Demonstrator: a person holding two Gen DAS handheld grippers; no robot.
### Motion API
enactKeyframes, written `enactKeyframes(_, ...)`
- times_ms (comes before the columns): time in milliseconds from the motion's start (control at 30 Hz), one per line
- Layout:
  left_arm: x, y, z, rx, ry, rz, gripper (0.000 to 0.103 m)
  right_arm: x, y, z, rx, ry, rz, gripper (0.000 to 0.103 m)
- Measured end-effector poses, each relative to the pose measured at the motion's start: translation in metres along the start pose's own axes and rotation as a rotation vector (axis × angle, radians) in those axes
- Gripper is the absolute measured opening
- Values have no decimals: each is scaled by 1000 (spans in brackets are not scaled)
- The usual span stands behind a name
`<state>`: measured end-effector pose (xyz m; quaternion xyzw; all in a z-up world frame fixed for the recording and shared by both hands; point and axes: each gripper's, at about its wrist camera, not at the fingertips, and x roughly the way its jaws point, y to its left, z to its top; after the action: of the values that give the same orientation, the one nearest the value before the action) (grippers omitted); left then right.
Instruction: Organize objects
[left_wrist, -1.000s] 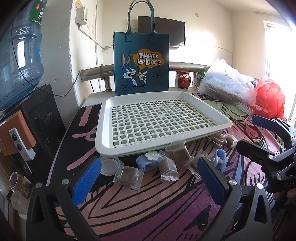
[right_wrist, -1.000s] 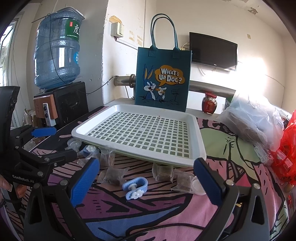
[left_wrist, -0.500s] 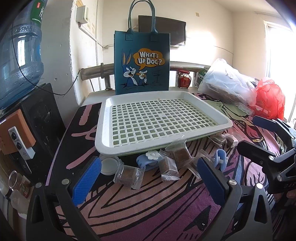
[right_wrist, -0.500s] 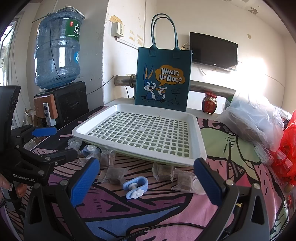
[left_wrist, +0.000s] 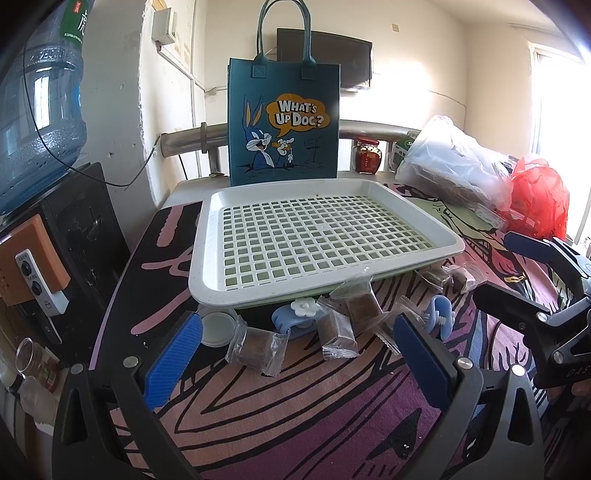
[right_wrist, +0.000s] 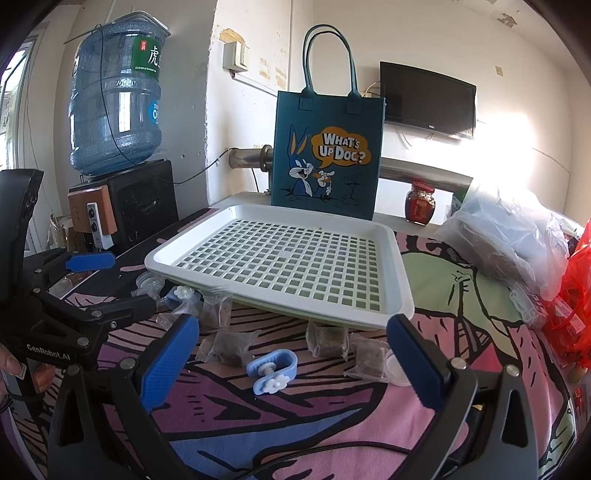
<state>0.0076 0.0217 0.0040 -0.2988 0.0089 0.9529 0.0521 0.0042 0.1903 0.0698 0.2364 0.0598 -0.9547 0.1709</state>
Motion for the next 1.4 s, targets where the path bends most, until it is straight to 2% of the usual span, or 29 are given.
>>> enactKeyframes(600,6,2,-2,-17,43,-20,103,0,0,-1,32,0,17,103)
enactKeyframes(967,10,4,-3,-33,74,-33,103,3,0,-2,-17,9,-4,103)
enactKeyframes(1400,12,1,-4,-27,89,-42,103,3,1,-3,-12,18,2,103)
